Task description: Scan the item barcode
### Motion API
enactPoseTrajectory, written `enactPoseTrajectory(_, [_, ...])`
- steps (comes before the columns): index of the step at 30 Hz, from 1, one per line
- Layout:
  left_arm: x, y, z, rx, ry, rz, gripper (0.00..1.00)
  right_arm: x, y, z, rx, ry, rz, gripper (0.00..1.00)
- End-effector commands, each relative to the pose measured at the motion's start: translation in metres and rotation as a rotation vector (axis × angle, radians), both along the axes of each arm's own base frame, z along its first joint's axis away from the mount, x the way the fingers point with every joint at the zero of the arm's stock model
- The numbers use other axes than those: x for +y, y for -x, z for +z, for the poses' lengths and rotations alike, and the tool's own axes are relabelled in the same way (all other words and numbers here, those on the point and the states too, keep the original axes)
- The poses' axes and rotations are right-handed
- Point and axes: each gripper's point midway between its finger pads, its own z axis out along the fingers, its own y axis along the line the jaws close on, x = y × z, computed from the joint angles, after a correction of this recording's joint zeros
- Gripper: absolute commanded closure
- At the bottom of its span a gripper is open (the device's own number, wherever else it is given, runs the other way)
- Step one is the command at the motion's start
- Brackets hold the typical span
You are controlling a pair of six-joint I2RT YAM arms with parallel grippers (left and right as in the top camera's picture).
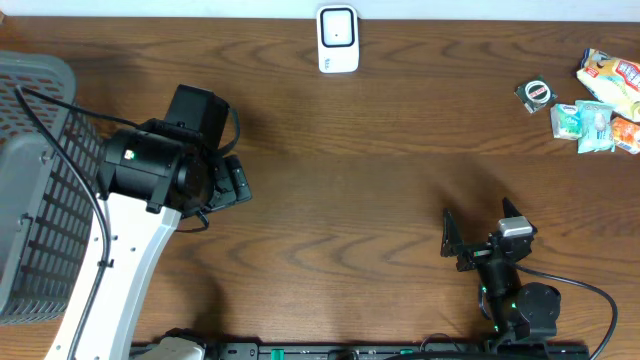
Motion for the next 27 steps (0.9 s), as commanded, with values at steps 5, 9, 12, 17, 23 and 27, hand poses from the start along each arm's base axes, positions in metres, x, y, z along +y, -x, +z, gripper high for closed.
enactPoseTrajectory(5, [0.000, 0.003, -0.022, -0.092, 0.031, -0.020, 0.02, 0.002, 0.001, 0.000, 0.000, -0.006, 0.011, 0.01])
enactPoseTrajectory(9, [-0.010, -0.007, -0.041, -0.214, 0.066, -0.148, 0.02, 0.002, 0.001, 0.000, 0.000, -0.006, 0.011, 0.01])
enactPoseTrajectory(12, [-0.018, -0.013, -0.052, -0.309, 0.089, -0.238, 0.03, 0.002, 0.001, 0.000, 0.000, -0.006, 0.011, 0.01])
enactPoseTrajectory(17, [-0.013, -0.012, -0.069, -0.413, 0.108, -0.240, 0.02, 0.002, 0.001, 0.000, 0.000, -0.006, 0.011, 0.01])
enactPoseTrajectory(23, [-0.016, -0.011, -0.076, -0.543, 0.172, -0.339, 0.02, 0.002, 0.001, 0.000, 0.000, -0.006, 0.011, 0.01])
enactPoseTrajectory(27, [-0.015, -0.009, -0.078, -0.640, 0.186, -0.368, 0.02, 0.002, 0.001, 0.000, 0.000, -0.006, 0.011, 0.01])
